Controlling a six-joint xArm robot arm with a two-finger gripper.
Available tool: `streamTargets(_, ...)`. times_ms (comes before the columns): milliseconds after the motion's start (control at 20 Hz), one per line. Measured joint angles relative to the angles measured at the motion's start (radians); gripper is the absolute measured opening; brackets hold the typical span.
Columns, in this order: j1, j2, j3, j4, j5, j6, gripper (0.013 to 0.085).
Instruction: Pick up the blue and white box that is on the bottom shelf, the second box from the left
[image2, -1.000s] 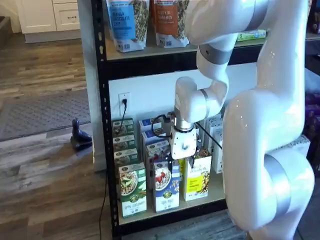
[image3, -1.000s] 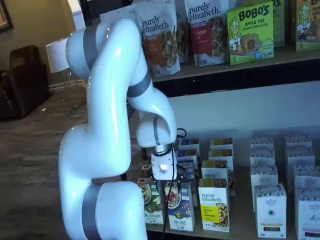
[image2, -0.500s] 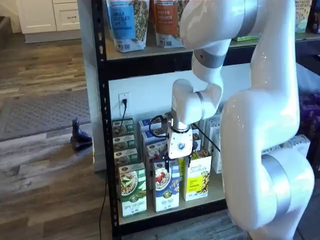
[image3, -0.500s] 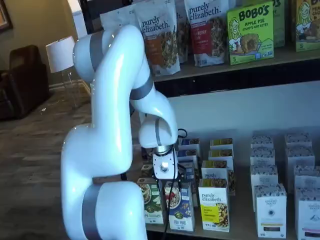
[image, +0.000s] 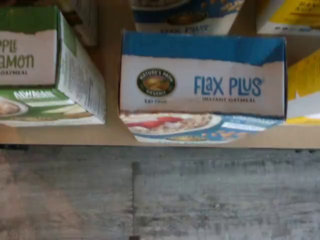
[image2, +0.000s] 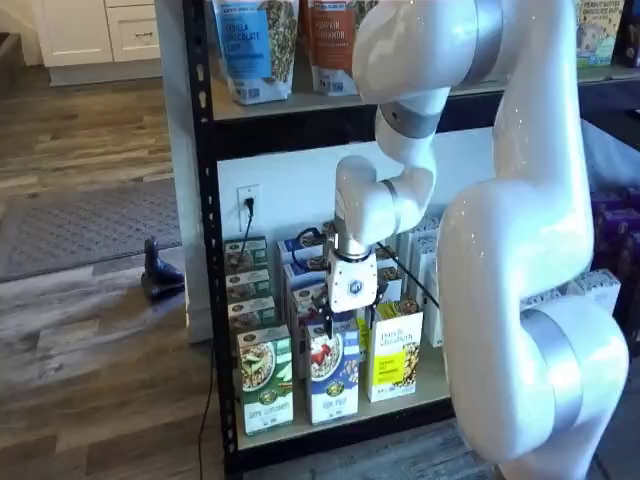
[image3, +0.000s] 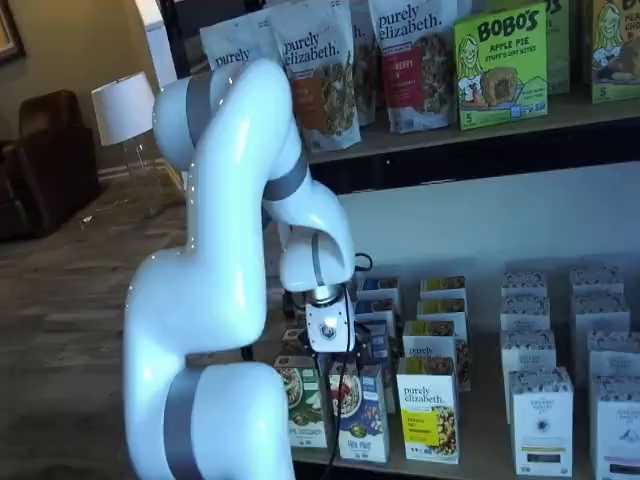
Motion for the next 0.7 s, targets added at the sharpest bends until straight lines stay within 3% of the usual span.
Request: streamTargets(700, -0.002, 0.125, -0.171, 0.052, 0.048, -0.05, 0.085)
